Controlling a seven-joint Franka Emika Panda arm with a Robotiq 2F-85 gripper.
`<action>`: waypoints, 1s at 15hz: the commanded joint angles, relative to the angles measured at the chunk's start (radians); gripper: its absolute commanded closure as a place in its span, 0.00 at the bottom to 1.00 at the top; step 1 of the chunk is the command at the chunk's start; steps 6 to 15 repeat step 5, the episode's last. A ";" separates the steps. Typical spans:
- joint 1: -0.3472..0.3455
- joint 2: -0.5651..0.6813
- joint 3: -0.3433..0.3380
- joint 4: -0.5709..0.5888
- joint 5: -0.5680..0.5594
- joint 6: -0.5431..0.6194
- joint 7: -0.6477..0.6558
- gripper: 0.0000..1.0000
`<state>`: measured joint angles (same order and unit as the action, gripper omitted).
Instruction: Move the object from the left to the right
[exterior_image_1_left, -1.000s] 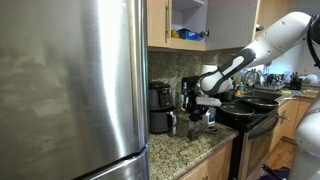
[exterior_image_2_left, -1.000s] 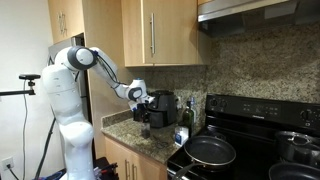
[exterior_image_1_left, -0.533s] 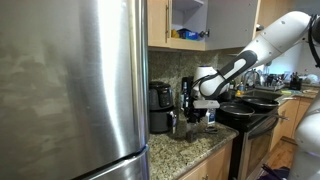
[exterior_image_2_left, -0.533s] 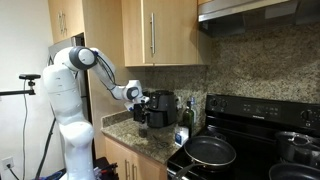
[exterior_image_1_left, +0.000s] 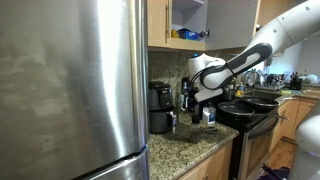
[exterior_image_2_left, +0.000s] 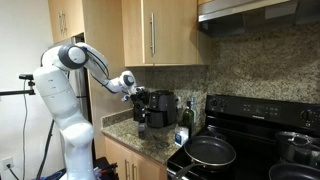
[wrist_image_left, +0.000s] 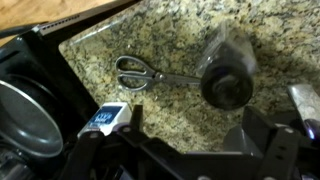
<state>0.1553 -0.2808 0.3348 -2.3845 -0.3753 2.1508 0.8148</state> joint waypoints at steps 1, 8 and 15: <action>0.007 -0.095 0.063 0.036 -0.138 -0.059 0.044 0.00; 0.016 -0.132 0.084 0.046 -0.158 -0.029 0.044 0.00; 0.016 -0.132 0.084 0.046 -0.158 -0.029 0.044 0.00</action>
